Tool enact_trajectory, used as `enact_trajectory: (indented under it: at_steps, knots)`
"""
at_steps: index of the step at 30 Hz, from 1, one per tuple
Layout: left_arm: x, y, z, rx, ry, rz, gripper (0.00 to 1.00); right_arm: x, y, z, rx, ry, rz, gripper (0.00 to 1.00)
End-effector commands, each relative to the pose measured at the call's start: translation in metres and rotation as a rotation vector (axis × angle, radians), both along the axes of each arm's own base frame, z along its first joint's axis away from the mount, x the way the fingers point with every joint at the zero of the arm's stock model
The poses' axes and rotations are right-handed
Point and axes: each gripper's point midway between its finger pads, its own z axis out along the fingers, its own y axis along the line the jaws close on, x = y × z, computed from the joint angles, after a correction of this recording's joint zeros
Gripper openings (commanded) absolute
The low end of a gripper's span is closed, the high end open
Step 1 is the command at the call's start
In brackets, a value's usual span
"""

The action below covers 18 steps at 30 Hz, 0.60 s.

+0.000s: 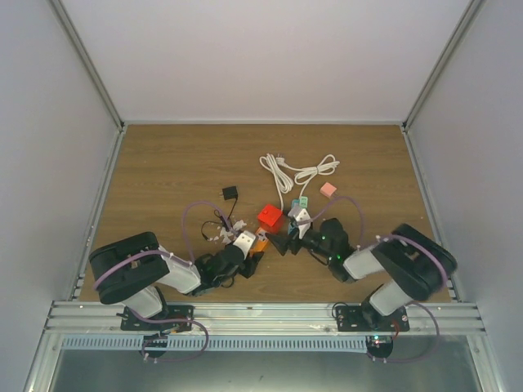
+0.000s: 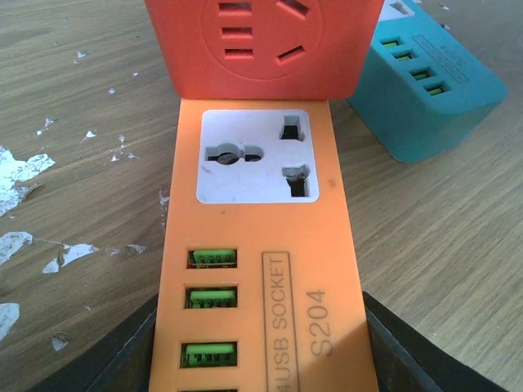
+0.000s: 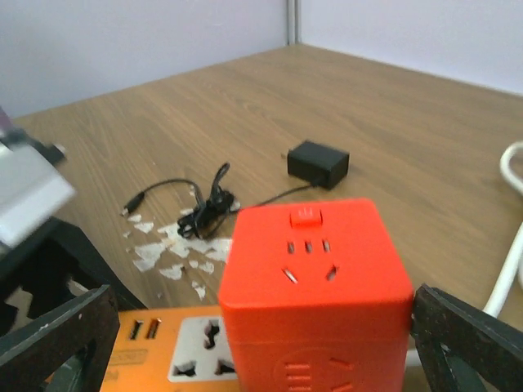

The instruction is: Insert the plug

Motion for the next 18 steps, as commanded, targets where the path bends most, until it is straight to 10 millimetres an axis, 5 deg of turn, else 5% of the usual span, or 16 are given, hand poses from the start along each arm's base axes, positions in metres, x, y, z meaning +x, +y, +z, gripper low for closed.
enact_trajectory:
  at_steps: [1, 6, 9, 11, 14, 18]
  knots:
    - [-0.002, 0.019, -0.021, 0.045, 0.068, 0.062, 0.18, -0.016, 0.0, 0.025, -0.028, -0.056, 0.033, 1.0]
    - [-0.002, 0.02, -0.02, 0.042, 0.066, 0.069, 0.18, -0.005, -0.024, 0.046, 0.046, -0.051, -0.105, 1.0]
    - [-0.002, 0.019, -0.02, 0.041, 0.066, 0.069, 0.18, 0.003, -0.013, 0.042, 0.032, 0.011, -0.076, 0.97]
    - [-0.001, 0.019, -0.02, 0.043, 0.066, 0.07, 0.18, 0.002, -0.005, 0.044, 0.049, 0.023, -0.041, 0.77]
    - [-0.001, 0.018, -0.02, 0.043, 0.066, 0.073, 0.18, 0.009, 0.001, 0.057, 0.051, 0.007, -0.048, 0.04]
    - [0.0, 0.017, -0.023, 0.059, 0.068, 0.083, 0.18, 0.01, 0.005, 0.082, 0.05, -0.051, -0.048, 0.01]
